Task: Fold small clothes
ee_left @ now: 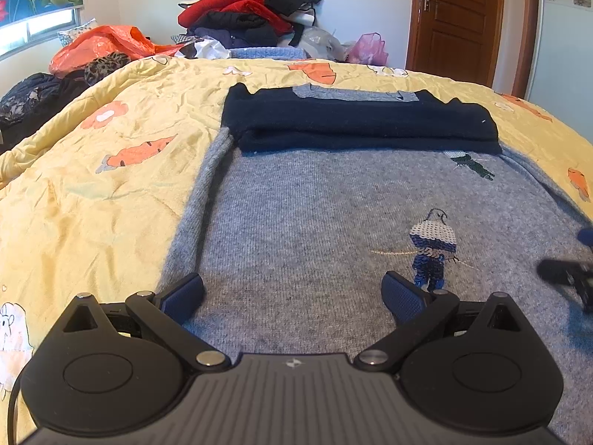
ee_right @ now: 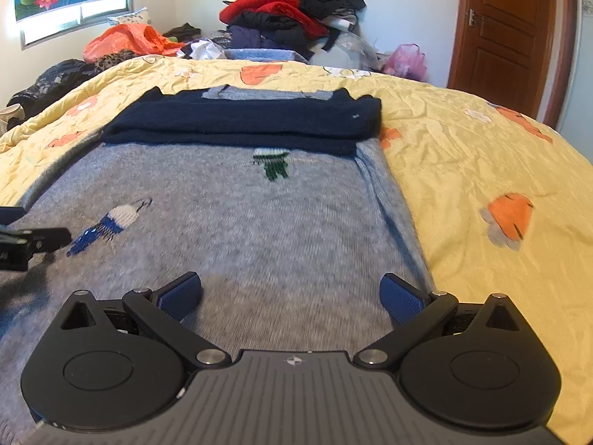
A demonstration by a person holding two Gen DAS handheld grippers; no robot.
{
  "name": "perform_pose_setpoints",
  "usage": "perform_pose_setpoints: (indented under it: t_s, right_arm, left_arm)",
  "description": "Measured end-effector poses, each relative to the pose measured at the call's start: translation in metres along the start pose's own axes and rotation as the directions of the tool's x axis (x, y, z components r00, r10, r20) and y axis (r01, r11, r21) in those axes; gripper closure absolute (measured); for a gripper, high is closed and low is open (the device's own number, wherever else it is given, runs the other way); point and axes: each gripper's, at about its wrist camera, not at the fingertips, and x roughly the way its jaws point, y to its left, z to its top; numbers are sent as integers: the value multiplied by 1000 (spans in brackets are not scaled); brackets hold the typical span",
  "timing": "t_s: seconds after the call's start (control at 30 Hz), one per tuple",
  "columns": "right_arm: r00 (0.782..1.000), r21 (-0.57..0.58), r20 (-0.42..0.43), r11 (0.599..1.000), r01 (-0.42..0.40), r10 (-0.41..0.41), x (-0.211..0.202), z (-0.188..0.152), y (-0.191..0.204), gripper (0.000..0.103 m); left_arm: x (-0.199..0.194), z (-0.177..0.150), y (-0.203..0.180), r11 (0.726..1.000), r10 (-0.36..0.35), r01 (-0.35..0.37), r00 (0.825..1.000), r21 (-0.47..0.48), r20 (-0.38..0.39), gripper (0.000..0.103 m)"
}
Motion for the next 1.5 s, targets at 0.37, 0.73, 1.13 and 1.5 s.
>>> perform_pose_setpoints:
  t_s: [0.37, 0.73, 1.13, 1.5]
  right_arm:
    - [1000, -9, 9, 1000, -26, 26, -12, -13, -4, 0]
    - [1000, -14, -2, 1000, -13, 13, -18, -15, -1, 0]
    - [997, -82, -37, 994, -67, 64, -70, -53, -9, 0]
    - [978, -123, -173, 982, -143, 120, -118, -77, -30, 0]
  left_arm:
    - [-19, -10, -4, 1000, 26, -26, 999, -12, -19, 0]
    - [-72, -57, -12, 999, -19, 21, 999, 48, -35, 0]
    - [-99, -77, -1, 998, -40, 44, 997, 50, -68, 0]
    - [-125, -92, 48, 999, -32, 26, 990, -45, -140, 0]
